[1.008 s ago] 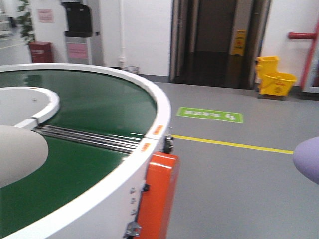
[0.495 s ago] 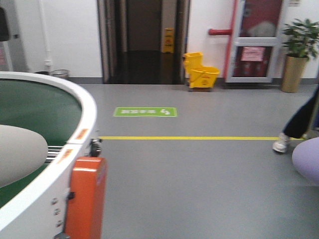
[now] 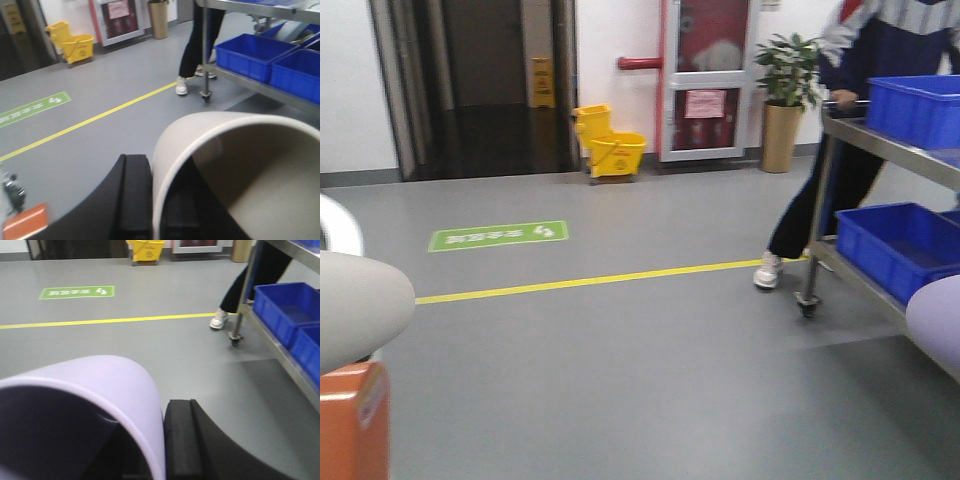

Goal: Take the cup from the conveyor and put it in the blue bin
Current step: 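Drive the base with both cups held to the blue bins on the cart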

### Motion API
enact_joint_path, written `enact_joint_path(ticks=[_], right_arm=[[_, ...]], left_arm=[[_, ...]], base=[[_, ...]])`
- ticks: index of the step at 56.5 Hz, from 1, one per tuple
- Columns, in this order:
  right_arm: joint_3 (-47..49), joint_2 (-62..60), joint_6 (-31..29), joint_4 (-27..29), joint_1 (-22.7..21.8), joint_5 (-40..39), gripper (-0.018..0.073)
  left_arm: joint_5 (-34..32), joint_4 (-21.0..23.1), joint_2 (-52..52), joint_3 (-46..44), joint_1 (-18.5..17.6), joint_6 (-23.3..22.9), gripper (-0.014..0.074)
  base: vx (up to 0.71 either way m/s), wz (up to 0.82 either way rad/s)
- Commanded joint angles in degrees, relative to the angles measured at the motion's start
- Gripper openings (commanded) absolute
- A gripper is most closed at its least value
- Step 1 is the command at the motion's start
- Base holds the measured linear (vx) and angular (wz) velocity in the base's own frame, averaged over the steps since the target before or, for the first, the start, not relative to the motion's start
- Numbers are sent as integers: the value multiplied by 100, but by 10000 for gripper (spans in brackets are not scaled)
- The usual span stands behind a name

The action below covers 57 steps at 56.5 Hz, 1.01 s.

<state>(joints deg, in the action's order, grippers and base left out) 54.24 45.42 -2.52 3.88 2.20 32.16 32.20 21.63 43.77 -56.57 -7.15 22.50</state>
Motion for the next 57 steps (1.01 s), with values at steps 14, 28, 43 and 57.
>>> enact_joint_path(ticks=[14,28,43,57], right_arm=[[164,-47,-43,-20,-18,-522,-9],[164,-47,-43,-20,-18,-522,-9],[164,-47,-43,-20,-18,-522,-9],[164,-47,-43,-20,-18,-522,-9]], left_arm=[[-460,145,-19,-154,-35,1,-6],[-460,145,-19,-154,-35,1,-6],[-460,145,-19,-154,-35,1,-6],[-460,145,-14,-154,-35,1,-6]], base=[[16,-46],[19,-46],[23,-28],[28,-9]])
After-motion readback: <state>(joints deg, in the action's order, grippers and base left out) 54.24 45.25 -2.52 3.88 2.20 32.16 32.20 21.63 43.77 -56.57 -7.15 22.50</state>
